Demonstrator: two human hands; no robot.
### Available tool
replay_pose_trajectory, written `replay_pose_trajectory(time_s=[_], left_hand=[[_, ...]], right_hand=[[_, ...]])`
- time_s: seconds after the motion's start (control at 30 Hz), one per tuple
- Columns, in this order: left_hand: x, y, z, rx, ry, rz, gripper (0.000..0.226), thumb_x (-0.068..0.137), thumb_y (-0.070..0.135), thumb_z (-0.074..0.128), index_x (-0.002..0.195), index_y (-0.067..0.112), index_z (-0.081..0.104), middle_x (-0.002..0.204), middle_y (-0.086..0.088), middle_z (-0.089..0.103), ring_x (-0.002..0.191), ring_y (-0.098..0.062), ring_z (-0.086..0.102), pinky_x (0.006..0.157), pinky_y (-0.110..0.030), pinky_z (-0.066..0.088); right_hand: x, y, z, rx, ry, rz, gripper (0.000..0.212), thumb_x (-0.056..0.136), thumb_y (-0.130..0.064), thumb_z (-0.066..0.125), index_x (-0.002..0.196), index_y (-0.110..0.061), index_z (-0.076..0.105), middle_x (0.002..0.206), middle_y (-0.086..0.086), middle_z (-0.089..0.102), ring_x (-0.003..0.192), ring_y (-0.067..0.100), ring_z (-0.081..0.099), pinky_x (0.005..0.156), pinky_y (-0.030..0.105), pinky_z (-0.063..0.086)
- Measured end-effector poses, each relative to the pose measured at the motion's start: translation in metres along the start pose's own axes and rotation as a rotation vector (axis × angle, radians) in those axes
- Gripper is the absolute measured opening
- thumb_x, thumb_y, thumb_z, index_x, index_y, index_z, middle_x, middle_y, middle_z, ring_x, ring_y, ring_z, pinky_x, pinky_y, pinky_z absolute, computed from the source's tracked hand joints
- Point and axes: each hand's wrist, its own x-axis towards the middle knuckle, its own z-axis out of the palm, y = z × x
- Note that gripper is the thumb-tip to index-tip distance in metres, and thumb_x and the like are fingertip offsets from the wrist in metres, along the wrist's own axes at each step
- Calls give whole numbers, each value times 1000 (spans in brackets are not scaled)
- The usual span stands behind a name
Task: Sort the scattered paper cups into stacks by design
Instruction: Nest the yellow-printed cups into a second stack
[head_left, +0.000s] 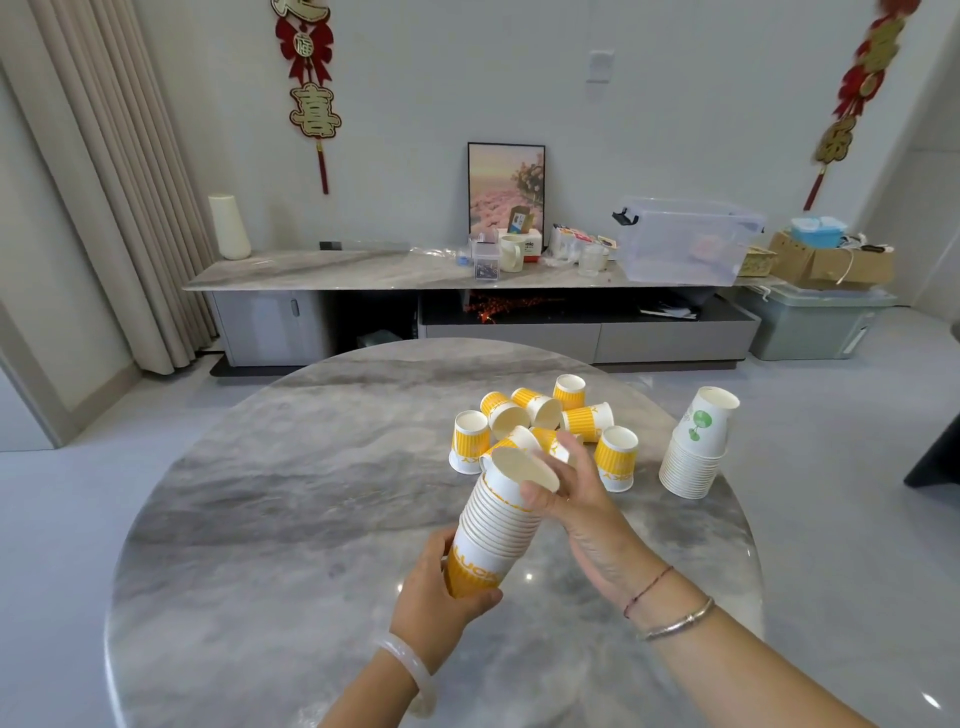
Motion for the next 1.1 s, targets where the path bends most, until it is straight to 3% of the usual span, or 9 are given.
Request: replay_pose_trajectory(time_s=[0.1, 0.23, 0.33, 0.43, 0.57, 0.7, 0.83, 1.1], left_hand=[[2, -3, -2, 5, 0, -8, 62, 59, 13, 84, 98, 42, 46, 97, 19, 61, 87, 2, 59, 63, -2, 45], [3, -5, -4, 8, -8, -21, 62, 59, 14, 84, 102, 39, 47, 97, 19, 61, 86, 4, 59, 61, -6, 47], [5, -8, -6, 1, 0, -36, 62, 59, 13, 84, 103, 37, 47, 98, 15, 62, 87, 0, 60, 63, -10, 46], [9, -10, -8, -13, 23, -41, 63, 59, 9, 84, 100, 38, 47, 98, 14, 63, 87, -1, 60, 64, -10, 45], [15, -14, -9, -8, 12, -54, 65, 59, 10, 85, 108, 30, 48, 98, 15, 61, 88, -2, 58, 65, -10, 44], [22, -16, -7, 7, 19, -70, 66, 57, 11, 85, 110, 27, 49, 96, 14, 62, 87, -2, 59, 60, -7, 45], [27, -16, -4, 23, 28, -96, 68, 56, 17, 86, 109, 33, 46, 97, 18, 61, 87, 4, 57, 59, -5, 41], [26, -16, -5, 42, 20, -105, 69, 57, 16, 85, 112, 31, 46, 100, 20, 59, 89, 5, 55, 61, -6, 42]], right_hand=[[5, -4, 0, -69, 3, -32, 87, 69, -28, 74, 142, -31, 27, 132, -4, 52, 121, 5, 51, 88, 23, 46], [6, 10, 1, -222, -75, -22, 51, 81, -23, 68, 129, -21, 51, 129, -3, 60, 123, 8, 53, 102, 25, 41], [19, 14, -9, -277, -59, -41, 48, 74, -33, 71, 120, -23, 57, 127, -2, 61, 120, 6, 55, 101, 26, 45], [57, 10, -45, -534, 239, -159, 49, 77, -20, 75, 120, -19, 52, 130, 5, 54, 118, 14, 51, 101, 29, 41], [104, 14, -101, -852, 571, -79, 71, 71, -22, 79, 131, -7, 43, 137, 16, 43, 127, 31, 40, 104, 39, 34], [130, 34, -129, -858, 660, 52, 89, 68, -27, 81, 140, -8, 32, 145, 18, 36, 133, 36, 35, 108, 43, 33], [143, 53, -139, -855, 654, 87, 92, 66, -23, 82, 141, -9, 30, 144, 19, 38, 130, 38, 40, 107, 44, 35], [143, 64, -141, -836, 675, 35, 60, 71, -16, 78, 123, -6, 49, 126, 19, 56, 115, 37, 51, 90, 39, 41]])
